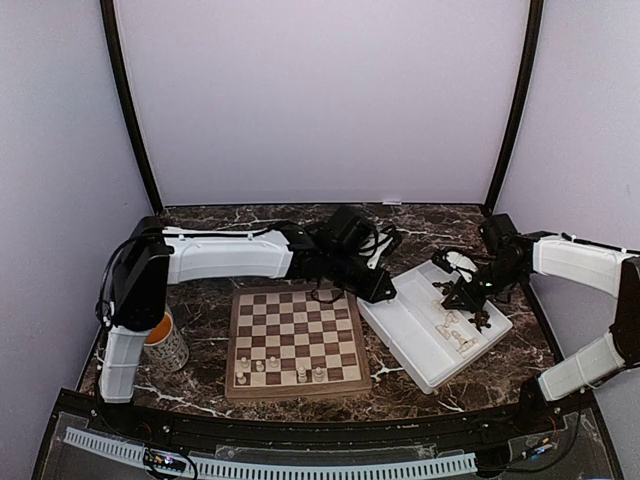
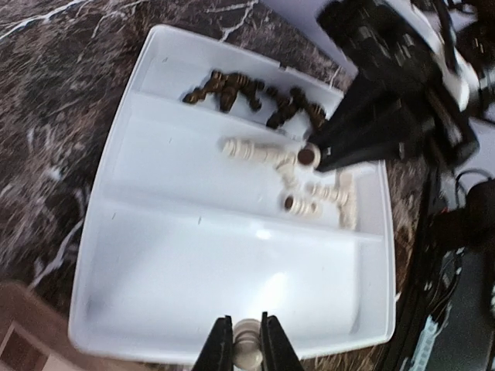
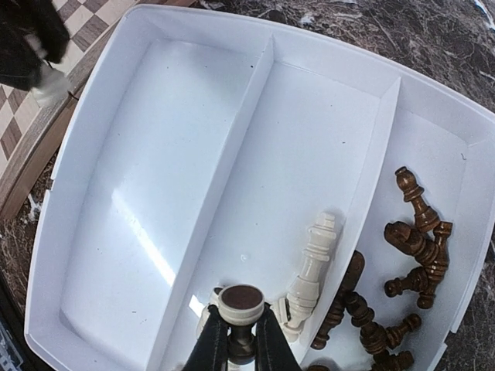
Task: Set up the chess pieces on the board
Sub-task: Pick up the pawn from the chess pile, then place the pawn on d2.
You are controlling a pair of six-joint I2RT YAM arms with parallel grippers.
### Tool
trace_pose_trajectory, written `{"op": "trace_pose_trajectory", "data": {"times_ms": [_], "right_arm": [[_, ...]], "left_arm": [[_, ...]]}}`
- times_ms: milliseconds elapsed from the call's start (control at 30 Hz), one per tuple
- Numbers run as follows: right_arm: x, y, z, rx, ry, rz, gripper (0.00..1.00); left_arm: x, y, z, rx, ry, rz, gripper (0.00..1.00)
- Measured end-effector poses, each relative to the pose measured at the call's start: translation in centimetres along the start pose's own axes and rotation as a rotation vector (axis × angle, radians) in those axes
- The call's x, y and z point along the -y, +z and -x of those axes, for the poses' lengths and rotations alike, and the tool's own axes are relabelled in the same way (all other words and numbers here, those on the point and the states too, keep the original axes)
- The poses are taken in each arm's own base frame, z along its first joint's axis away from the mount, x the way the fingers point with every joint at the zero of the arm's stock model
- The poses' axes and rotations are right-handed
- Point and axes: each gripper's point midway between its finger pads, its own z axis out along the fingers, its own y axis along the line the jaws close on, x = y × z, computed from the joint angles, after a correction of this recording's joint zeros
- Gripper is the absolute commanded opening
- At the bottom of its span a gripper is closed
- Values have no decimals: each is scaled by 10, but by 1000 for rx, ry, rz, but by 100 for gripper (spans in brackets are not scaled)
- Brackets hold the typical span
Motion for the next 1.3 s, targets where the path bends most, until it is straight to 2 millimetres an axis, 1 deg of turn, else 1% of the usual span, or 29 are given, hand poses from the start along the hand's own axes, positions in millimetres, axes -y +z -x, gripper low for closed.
{"op": "trace_pose_trajectory", "data": {"times_ms": [33, 67, 200, 300, 333, 500, 567, 633, 700, 867, 1000, 1300], "right_arm": [[0, 0, 0, 2, -1, -1, 11], [1, 0, 1, 3, -1, -2, 11], [1, 1, 2, 8, -3, -3, 11], [1, 2, 2, 6, -1, 1, 11], [1, 2, 1, 4, 0, 3, 11], [1, 4, 1, 2, 5, 8, 12], [1, 4, 1, 2, 7, 8, 12], [1, 4, 1, 2, 8, 8, 12], [1, 4, 1, 2, 8, 9, 12], [1, 4, 1, 2, 10, 9, 12], [1, 4, 1, 2, 11, 9, 12], [1, 4, 1, 2, 11, 9, 13]], "left_arm": [[-2, -12, -11, -35, 46, 50, 4], [0, -23, -17, -54, 83, 78, 4], [11, -75, -55, -127, 254, 162, 4], [12, -97, -85, -187, 325, 192, 4], [9, -100, -94, -208, 335, 207, 4], [-33, -111, -141, -329, 337, 337, 4], [-50, -121, -161, -374, 332, 387, 4], [-57, -128, -170, -390, 330, 416, 4], [-62, -134, -174, -396, 327, 440, 4], [-67, -137, -178, -398, 315, 465, 4], [-70, -139, -187, -416, 304, 472, 4], [-63, -154, -192, -395, 281, 442, 4]]}}
